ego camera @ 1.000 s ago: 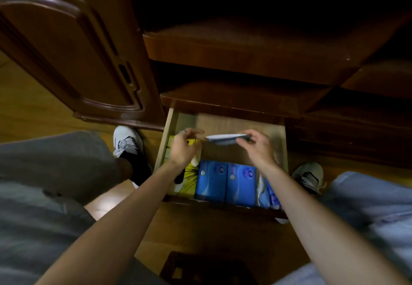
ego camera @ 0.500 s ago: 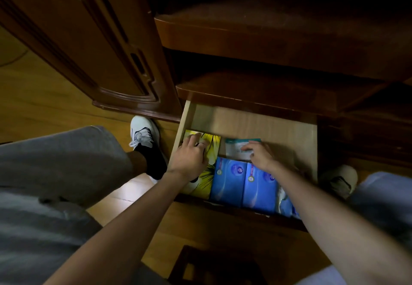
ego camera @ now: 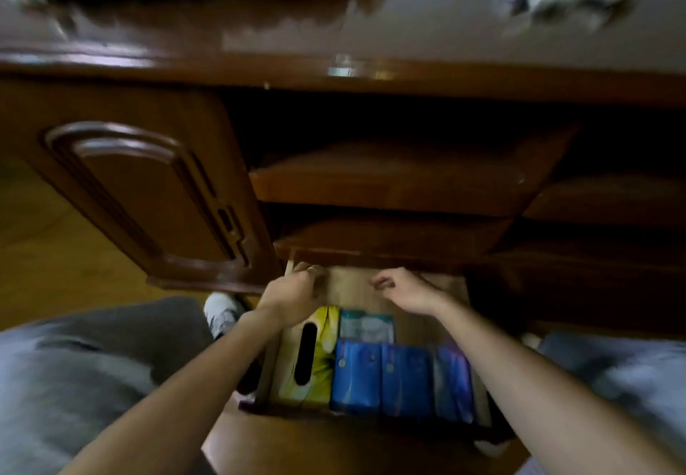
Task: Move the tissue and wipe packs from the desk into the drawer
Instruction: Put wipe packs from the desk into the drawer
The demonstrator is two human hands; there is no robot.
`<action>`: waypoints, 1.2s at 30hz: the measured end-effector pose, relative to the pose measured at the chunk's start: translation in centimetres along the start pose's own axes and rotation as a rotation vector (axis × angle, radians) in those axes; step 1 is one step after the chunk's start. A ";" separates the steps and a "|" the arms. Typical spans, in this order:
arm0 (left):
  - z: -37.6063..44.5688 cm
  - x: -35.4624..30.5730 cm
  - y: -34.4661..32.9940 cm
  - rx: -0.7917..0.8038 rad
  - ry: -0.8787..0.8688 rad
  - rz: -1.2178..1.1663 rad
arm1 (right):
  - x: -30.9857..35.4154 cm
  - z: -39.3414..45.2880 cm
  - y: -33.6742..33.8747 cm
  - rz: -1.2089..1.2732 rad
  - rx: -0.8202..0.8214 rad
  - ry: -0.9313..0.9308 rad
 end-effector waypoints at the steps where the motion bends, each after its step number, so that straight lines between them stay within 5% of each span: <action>1: -0.2 -1.3 3.6 -0.109 -0.048 0.014 | 1.5 -1.7 2.3 0.029 -0.052 0.057; 7: -6.0 -11.4 25.7 -0.841 -0.407 0.152 | 11.3 -17.0 18.6 0.001 -0.675 0.456; 10: -6.9 -14.7 33.1 -0.975 -0.440 0.163 | 15.5 -22.2 24.9 0.014 -0.910 0.554; 13: -4.2 -15.5 37.3 -0.901 -0.364 0.111 | 17.9 -22.4 29.5 -0.132 -1.050 0.471; 18: 2.8 -14.6 39.8 -0.833 -0.272 0.030 | 17.2 -15.6 32.6 -0.389 -0.703 0.102; 24: 14.3 -15.1 40.0 -0.731 -0.276 -0.026 | 20.2 -8.2 37.8 -0.489 -0.803 0.113; 29: 25.7 -15.1 39.5 -0.541 -0.230 0.273 | 21.1 -0.2 43.6 -0.665 -0.761 -0.021; 36: 33.2 -14.7 39.6 -0.428 -0.191 0.246 | 20.2 5.6 45.1 -0.559 -0.759 -0.054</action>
Point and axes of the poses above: each hand's wrist, its own z-axis towards the middle knuckle, its own y-axis out of the back of the hand, x = y × z, the point moved 6 cm from there along z, towards the middle knuckle, and after that the axes turned 8 degrees about -y, right-handed, at the moved point
